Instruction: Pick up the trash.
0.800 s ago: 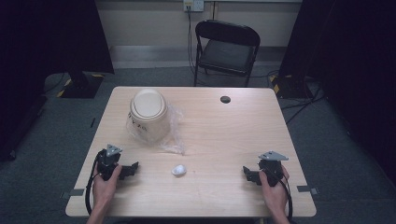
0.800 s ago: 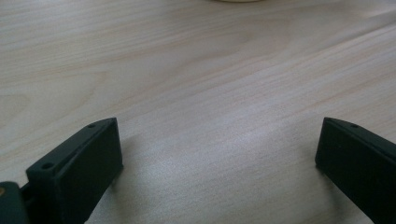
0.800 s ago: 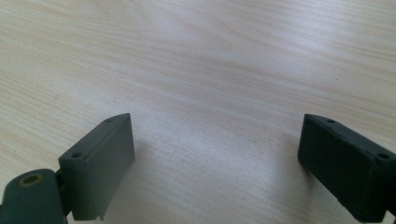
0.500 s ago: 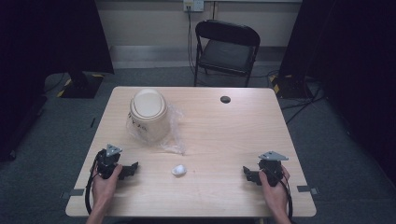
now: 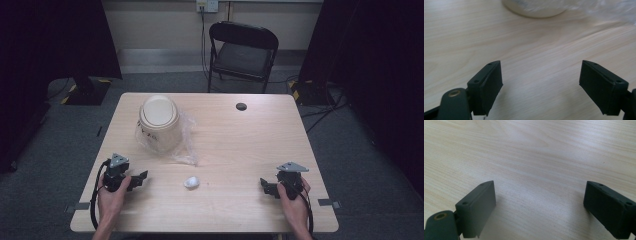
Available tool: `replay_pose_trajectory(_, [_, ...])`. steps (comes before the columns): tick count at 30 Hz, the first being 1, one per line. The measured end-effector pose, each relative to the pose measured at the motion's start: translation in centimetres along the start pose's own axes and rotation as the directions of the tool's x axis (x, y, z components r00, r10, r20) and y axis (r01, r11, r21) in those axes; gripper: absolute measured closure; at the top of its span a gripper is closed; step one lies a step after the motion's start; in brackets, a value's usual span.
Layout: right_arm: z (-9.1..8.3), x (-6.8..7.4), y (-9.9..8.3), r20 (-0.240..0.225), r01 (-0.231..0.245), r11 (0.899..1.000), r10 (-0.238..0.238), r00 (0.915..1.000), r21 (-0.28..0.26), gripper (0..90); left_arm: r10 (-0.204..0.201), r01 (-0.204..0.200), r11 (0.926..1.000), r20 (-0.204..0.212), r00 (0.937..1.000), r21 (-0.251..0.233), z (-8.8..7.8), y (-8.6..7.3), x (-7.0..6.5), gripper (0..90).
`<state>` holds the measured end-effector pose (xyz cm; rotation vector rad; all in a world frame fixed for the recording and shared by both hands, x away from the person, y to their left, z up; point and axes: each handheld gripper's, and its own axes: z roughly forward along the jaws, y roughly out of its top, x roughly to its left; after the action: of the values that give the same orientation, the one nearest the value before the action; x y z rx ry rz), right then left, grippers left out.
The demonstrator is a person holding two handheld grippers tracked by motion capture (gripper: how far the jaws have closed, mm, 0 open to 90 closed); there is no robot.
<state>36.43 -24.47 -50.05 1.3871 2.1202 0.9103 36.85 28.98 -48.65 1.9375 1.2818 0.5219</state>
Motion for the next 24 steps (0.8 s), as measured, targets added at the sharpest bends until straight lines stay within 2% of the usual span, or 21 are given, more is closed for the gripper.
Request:
replay_pose_trajectory(2, [0.0,0.0,0.0,0.0,0.0,1.0,0.0,1.0,0.0,9.8,0.017,-0.017,0.9998,0.0,0.9998,-0.001,-0.2,0.3,-0.3,19.3])
replay_pose_trajectory(5, [0.0,0.0,0.0,0.0,0.0,1.0,0.0,1.0,0.0,9.9,0.011,-0.01,0.9996,0.043,0.999,-0.027,-0.6,0.8,-0.5,20.2])
replay_pose_trajectory(7, [0.0,0.0,0.0,0.0,0.0,1.0,0.0,1.0,0.0,9.9,0.023,-0.021,0.9991,0.045,0.9987,-0.037,-0.9,1.1,-0.8,20.8])
replay_pose_trajectory(9, [0.0,0.0,0.0,0.0,0.0,1.0,0.0,1.0,0.0,9.9,0.002,0.003,0.9976,0.072,0.9974,-0.07,-1.2,1.2,-1.0,20.8])
replay_pose_trajectory(12, [0.0,0.0,0.0,0.0,0.0,1.0,0.0,1.0,0.0,9.8,0.015,-0.008,0.9961,0.076,0.997,-0.087,-1.3,1.5,-1.2,20.9])
replay_pose_trajectory(17, [0.0,0.0,0.0,0.0,0.0,1.0,0.0,1.0,0.0,9.9,0.0,0.016,0.992,0.127,0.9919,-0.125,-1.5,2.4,-0.9,20.9])
replay_pose_trajectory(19, [0.0,0.0,0.0,0.0,0.0,1.0,0.0,1.0,0.0,9.9,0.01,0.005,0.992,0.119,0.9928,-0.126,-1.5,2.7,-1.0,20.8])
replay_pose_trajectory(21, [0.0,0.0,0.0,0.0,0.001,1.0,-0.001,1.0,0.0,9.9,0.01,0.01,0.9893,0.136,0.9907,-0.145,-1.6,3.1,-1.3,20.5])
replay_pose_trajectory(23, [0.0,0.0,0.0,0.0,0.0,1.0,0.0,1.0,0.0,9.9,0.032,-0.014,0.9897,0.124,0.9918,-0.143,-1.6,3.6,-1.5,19.9])
replay_pose_trajectory(24, [0.0,0.0,0.0,0.0,0.0,1.0,0.0,1.0,0.0,9.8,0.042,-0.021,0.9891,0.138,0.9895,-0.146,-1.6,3.9,-1.5,19.8])
